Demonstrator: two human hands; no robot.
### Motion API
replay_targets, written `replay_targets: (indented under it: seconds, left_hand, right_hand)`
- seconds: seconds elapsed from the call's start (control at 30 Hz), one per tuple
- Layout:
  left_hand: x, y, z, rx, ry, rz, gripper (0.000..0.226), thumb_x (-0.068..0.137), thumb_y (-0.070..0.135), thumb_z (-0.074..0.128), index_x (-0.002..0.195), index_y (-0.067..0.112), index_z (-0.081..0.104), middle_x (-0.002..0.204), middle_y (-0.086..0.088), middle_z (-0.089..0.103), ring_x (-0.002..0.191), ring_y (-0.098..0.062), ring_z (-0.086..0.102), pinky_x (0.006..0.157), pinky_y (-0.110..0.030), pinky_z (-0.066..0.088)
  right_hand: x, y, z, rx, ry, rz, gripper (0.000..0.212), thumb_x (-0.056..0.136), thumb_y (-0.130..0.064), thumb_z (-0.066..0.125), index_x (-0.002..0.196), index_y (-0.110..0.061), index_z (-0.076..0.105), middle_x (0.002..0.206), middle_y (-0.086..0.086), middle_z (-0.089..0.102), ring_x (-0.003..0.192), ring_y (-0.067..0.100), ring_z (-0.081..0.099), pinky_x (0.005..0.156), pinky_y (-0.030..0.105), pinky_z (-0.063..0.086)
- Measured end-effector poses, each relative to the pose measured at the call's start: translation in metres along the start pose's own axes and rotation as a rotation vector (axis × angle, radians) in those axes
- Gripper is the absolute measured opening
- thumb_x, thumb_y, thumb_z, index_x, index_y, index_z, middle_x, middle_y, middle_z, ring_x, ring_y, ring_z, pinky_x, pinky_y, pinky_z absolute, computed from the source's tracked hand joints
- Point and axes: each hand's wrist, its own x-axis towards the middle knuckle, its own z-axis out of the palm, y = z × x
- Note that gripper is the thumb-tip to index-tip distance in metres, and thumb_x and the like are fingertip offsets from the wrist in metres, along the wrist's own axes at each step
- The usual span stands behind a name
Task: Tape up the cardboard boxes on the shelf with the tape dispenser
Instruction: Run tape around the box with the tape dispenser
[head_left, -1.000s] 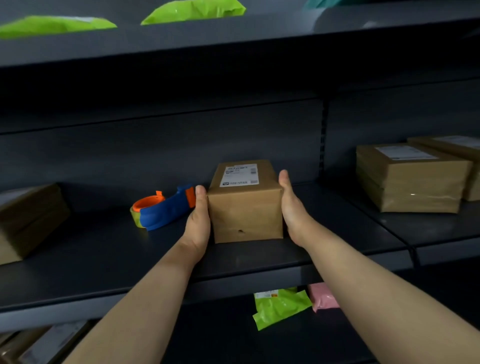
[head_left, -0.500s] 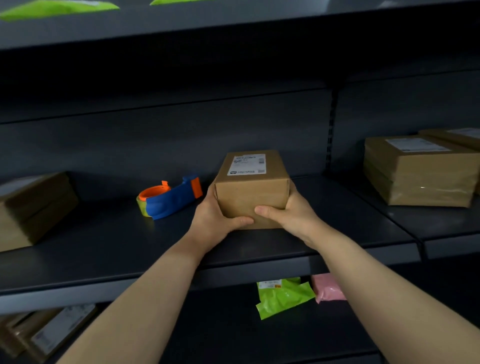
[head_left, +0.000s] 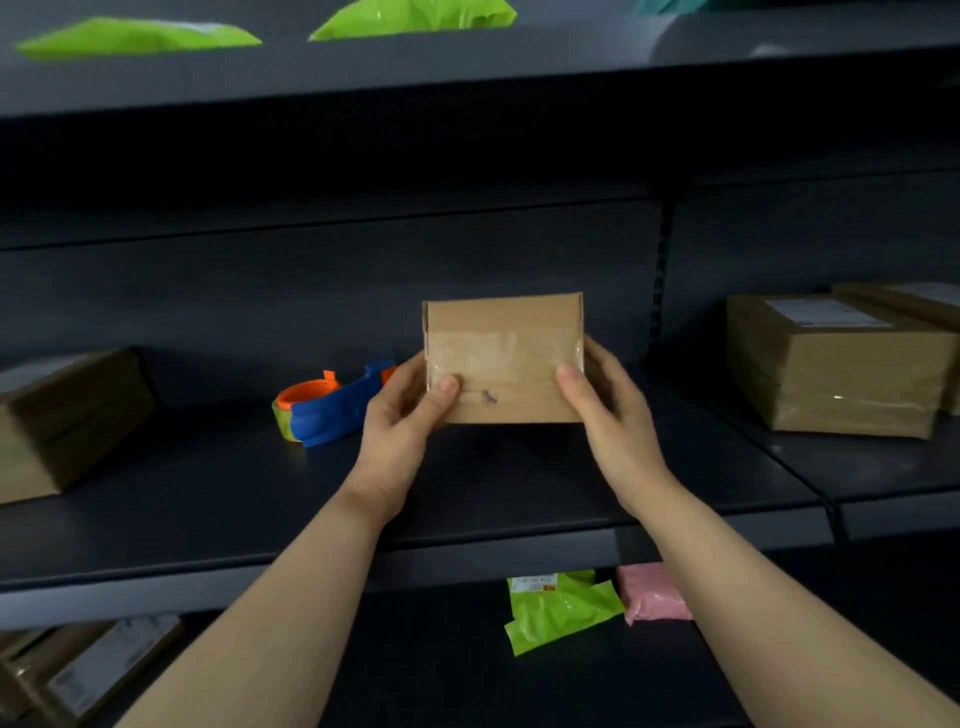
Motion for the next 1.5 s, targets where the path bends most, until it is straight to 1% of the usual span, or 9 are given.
replay_targets:
  seconds: [0.23,0.43,0.63,0.8,0.97,1.13,1.3,1.43,1.5]
  left_hand:
    - [-0.002,0.011,0.008,-0.045,0.050,-0.049,0.053,0.084,0.056,0.052,0.129,0.028,0.060,0.122,0.006,0.065,0.115,-0.013,0.058,0.091,-0.035,0.051]
    - [-0.005,0.018,0.014,-0.047,0.029,-0.042,0.053,0.085,0.057,0.059,0.132,0.031,0.056,0.121,0.012,0.064,0.112,-0.006,0.058,0.090,-0.030,0.049]
    - [-0.009,0.023,0.032,-0.051,0.038,0.025,0.052,0.084,0.019,0.071,0.132,0.020,0.052,0.115,0.007,0.067,0.101,0.001,0.064,0.078,-0.009,0.049]
    - [-0.008,0.019,0.022,0.016,-0.123,0.040,0.049,0.095,0.012,0.054,0.142,0.011,0.041,0.125,-0.001,0.063,0.113,-0.004,0.059,0.088,-0.012,0.046]
    - [-0.009,0.015,0.019,0.057,-0.108,0.024,0.055,0.093,0.039,0.055,0.144,0.027,0.040,0.124,0.017,0.062,0.117,0.002,0.055,0.094,-0.015,0.045]
    - [-0.010,0.011,0.015,0.091,-0.152,-0.014,0.051,0.094,0.011,0.056,0.143,0.017,0.040,0.125,0.006,0.062,0.113,0.000,0.058,0.090,-0.012,0.044]
    - [-0.002,-0.004,-0.018,0.465,-0.207,-0.166,0.069,0.080,0.031,0.065,0.145,0.026,0.043,0.137,0.007,0.055,0.128,-0.009,0.048,0.113,-0.039,0.035]
    - [0.007,-0.001,-0.039,0.839,0.353,0.040,0.051,0.086,0.009,0.062,0.136,0.011,0.050,0.134,-0.009,0.054,0.123,-0.028,0.049,0.105,-0.042,0.040]
    - [0.016,0.001,-0.053,1.204,0.360,0.041,0.049,0.088,0.015,0.061,0.134,0.005,0.047,0.140,-0.016,0.046,0.129,-0.035,0.038,0.109,-0.041,0.032]
  right_hand:
    - [0.007,-0.004,0.009,-0.069,0.086,-0.008,0.076,0.073,-0.089,0.035,0.141,-0.054,0.036,0.140,-0.018,0.049,0.136,0.010,0.036,0.114,0.045,0.030]
    - [0.007,-0.009,0.012,-0.096,0.099,0.013,0.075,0.073,-0.089,0.032,0.140,-0.055,0.036,0.136,-0.018,0.052,0.134,0.011,0.039,0.112,0.046,0.032]
    - [0.003,-0.007,0.017,-0.120,0.133,0.075,0.083,0.073,-0.085,0.024,0.144,-0.045,0.037,0.141,-0.014,0.050,0.135,0.017,0.039,0.112,0.047,0.032]
    - [-0.002,-0.003,0.013,-0.140,0.167,0.102,0.080,0.076,-0.079,0.022,0.143,-0.041,0.042,0.140,-0.014,0.052,0.133,0.020,0.042,0.111,0.046,0.033]
    - [0.000,-0.014,0.013,-0.189,0.164,0.093,0.082,0.076,-0.077,0.019,0.146,-0.040,0.038,0.144,-0.010,0.048,0.136,0.021,0.036,0.112,0.040,0.030]
    - [-0.005,-0.007,0.016,-0.222,0.129,0.090,0.072,0.083,-0.066,0.018,0.149,-0.040,0.032,0.146,-0.010,0.044,0.135,0.020,0.035,0.100,0.032,0.030]
    - [-0.006,0.007,0.015,-0.300,0.099,0.147,0.044,0.103,-0.034,0.029,0.145,-0.029,0.041,0.135,0.001,0.055,0.120,0.021,0.050,0.090,0.033,0.038]
    - [-0.006,0.005,0.016,-0.322,0.086,0.202,0.041,0.102,-0.023,0.037,0.143,-0.025,0.041,0.128,0.003,0.055,0.117,0.022,0.051,0.085,0.031,0.038]
    - [-0.010,0.002,0.019,-0.374,0.178,0.147,0.046,0.098,-0.019,0.045,0.143,-0.024,0.039,0.137,0.004,0.048,0.125,0.022,0.045,0.095,0.032,0.038]
